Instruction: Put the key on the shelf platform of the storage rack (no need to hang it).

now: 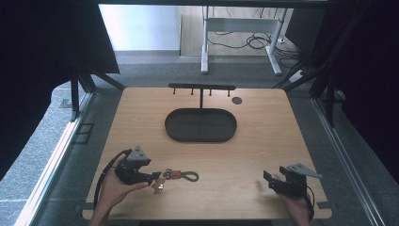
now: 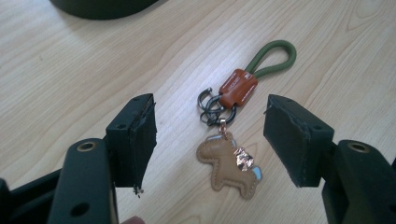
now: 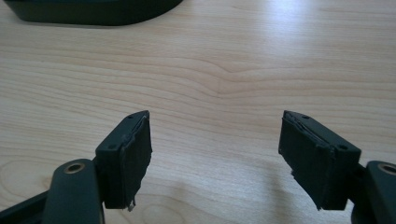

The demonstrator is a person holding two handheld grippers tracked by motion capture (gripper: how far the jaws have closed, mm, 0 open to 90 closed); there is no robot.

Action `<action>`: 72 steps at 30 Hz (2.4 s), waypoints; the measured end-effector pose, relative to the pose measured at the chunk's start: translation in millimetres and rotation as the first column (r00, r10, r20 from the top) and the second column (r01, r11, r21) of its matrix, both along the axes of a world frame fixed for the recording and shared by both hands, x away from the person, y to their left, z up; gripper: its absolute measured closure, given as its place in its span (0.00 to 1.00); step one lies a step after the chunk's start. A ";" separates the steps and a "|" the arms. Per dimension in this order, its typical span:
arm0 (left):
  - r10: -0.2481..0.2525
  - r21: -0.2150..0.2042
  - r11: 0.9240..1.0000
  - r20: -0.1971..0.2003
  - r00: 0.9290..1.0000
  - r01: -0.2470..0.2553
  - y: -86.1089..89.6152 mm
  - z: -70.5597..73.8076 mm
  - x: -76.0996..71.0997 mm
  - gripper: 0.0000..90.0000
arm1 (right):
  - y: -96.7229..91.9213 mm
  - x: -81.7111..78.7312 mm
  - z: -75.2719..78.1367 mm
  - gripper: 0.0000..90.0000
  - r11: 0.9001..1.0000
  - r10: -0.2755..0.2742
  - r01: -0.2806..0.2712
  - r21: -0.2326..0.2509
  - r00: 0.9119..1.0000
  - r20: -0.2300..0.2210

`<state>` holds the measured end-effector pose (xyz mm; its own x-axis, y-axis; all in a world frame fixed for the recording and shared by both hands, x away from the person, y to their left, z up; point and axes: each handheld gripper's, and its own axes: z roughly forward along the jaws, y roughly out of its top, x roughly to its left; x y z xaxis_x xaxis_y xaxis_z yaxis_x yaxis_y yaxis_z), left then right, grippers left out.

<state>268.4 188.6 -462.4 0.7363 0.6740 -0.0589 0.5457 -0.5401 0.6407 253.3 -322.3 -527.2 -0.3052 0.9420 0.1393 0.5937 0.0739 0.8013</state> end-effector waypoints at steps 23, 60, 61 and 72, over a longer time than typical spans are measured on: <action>-0.123 0.029 0.992 0.020 0.992 0.122 -23.5 23.1 10.0 0.46 | 3.2 2.0 -2.0 0.32 1.000 0.016 -0.016 -0.010 1.000 -0.026; -0.342 0.257 0.895 -0.132 0.930 0.366 -81.8 3.3 51.9 0.49 | 1.7 0.9 -2.6 0.31 1.000 0.026 -0.026 0.004 0.999 -0.023; -0.342 0.257 0.895 -0.132 0.930 0.366 -81.8 3.3 51.9 0.49 | 1.7 0.9 -2.6 0.31 1.000 0.026 -0.026 0.004 0.999 -0.023; -0.355 0.307 0.856 -0.236 0.905 0.416 -87.5 -26.5 54.4 0.54 | 1.9 1.0 -2.9 0.31 1.000 0.026 -0.025 0.005 0.999 -0.026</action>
<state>322.9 101.1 -488.9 0.9409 0.3380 -0.0206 0.3286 -0.8969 0.2960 254.3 -320.4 -530.1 -0.3253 0.9332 0.1524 0.6124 0.0852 0.7860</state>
